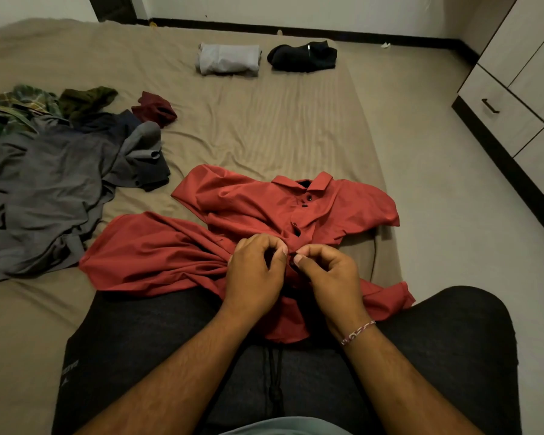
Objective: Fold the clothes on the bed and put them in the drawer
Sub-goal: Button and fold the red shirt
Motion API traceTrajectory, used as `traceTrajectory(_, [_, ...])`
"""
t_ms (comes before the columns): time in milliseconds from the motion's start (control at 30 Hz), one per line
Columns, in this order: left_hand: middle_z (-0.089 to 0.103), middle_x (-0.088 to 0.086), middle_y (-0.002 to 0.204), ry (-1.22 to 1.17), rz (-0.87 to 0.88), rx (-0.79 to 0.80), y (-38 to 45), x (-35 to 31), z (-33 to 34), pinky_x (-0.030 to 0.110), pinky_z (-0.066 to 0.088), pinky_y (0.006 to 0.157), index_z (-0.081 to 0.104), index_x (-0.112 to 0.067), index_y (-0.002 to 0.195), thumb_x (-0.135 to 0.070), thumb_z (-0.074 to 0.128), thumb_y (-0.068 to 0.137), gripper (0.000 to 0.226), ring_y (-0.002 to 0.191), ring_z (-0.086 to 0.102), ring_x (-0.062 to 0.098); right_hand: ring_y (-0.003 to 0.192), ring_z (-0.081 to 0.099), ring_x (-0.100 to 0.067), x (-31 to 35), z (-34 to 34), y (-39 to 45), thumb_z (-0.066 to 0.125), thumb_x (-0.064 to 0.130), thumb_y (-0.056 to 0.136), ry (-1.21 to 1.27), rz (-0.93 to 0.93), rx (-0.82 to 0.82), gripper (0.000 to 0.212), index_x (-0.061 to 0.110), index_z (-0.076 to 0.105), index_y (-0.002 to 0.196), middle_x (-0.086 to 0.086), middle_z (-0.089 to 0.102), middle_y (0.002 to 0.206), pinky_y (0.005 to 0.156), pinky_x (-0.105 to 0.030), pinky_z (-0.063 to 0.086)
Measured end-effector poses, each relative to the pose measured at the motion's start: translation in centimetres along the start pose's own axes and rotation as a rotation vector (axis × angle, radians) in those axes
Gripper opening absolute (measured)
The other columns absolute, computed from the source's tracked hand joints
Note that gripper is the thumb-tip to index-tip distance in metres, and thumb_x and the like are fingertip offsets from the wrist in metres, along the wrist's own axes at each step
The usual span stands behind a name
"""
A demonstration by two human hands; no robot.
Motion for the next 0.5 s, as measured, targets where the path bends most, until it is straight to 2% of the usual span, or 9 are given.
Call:
traceTrajectory(100, [0.065,-0.017,0.089,0.020,0.017,0.010,0.3,0.1,0.0,0.035,0.049,0.084,0.065,-0.029,0.087,-0.034,0.058,0.090,0.010,0.091,0.059,0.008,0.078,0.069,-0.014,-0.4,0.6,0.0,0.072,0.000,0.090,0.102,0.075,0.065,0.007,0.006,0.075,0.089,-0.013,0.075,0.087,0.073,-0.025,0.057])
traceTrajectory(200, [0.066,-0.017,0.095,-0.053,0.086,0.101,0.3,-1.1,0.4,0.025,0.049,0.086,0.069,-0.026,0.093,-0.026,0.059,0.089,0.011,0.095,0.062,0.002,0.073,0.065,-0.016,-1.3,1.2,-0.3,0.065,0.001,0.095,0.304,0.206,0.125,0.014,0.010,0.073,0.090,-0.011,0.071,0.082,0.065,-0.024,0.056])
traceTrajectory(267, [0.066,-0.016,0.105,-0.093,0.114,0.171,0.3,-1.7,0.7,0.020,0.049,0.091,0.072,-0.021,0.106,-0.017,0.059,0.083,0.027,0.102,0.062,0.000,0.074,0.063,-0.017,-1.3,1.0,-0.2,0.061,0.002,0.097,0.376,0.229,0.126,0.017,0.014,0.073,0.093,-0.010,0.069,0.084,0.064,-0.025,0.057])
traceTrajectory(333, [0.064,-0.013,0.118,-0.030,0.159,0.224,0.4,-1.7,0.9,0.030,0.051,0.099,0.067,-0.023,0.126,-0.015,0.057,0.079,0.049,0.112,0.060,0.003,0.079,0.061,-0.018,-0.3,0.8,-0.1,0.063,0.004,0.098,0.312,0.156,0.155,0.017,0.017,0.071,0.105,-0.012,0.068,0.091,0.066,-0.025,0.057])
traceTrajectory(400, [0.059,-0.011,0.131,0.070,0.206,0.257,0.4,-1.5,1.4,0.041,0.050,0.103,0.055,-0.027,0.143,-0.016,0.056,0.078,0.066,0.123,0.057,0.011,0.082,0.064,-0.016,1.1,0.8,-0.1,0.067,0.000,0.095,0.144,0.023,0.225,0.038,0.021,0.064,0.126,-0.010,0.067,0.095,0.070,-0.025,0.058])
traceTrajectory(467, [0.057,-0.007,0.136,0.173,0.238,0.264,0.8,-1.5,1.7,0.046,0.050,0.103,0.048,-0.028,0.148,-0.015,0.052,0.077,0.072,0.125,0.055,0.017,0.084,0.068,-0.016,1.8,1.2,0.0,0.071,-0.005,0.091,-0.062,-0.093,0.275,0.060,0.025,0.054,0.140,-0.009,0.071,0.097,0.077,-0.029,0.060])
traceTrajectory(500, [0.058,-0.005,0.133,0.221,0.250,0.260,1.2,-1.4,1.7,0.047,0.051,0.100,0.049,-0.027,0.146,-0.014,0.050,0.075,0.071,0.123,0.057,0.021,0.085,0.069,-0.017,1.9,1.3,0.0,0.070,-0.006,0.090,-0.132,-0.121,0.273,0.063,0.027,0.054,0.141,-0.010,0.072,0.097,0.080,-0.032,0.060])
Point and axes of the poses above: each hand's wrist, its own y-axis towards the middle knuckle, its own z-axis out of the palm, x = y × z, the point moved 10 cm from there along y, towards the middle knuckle
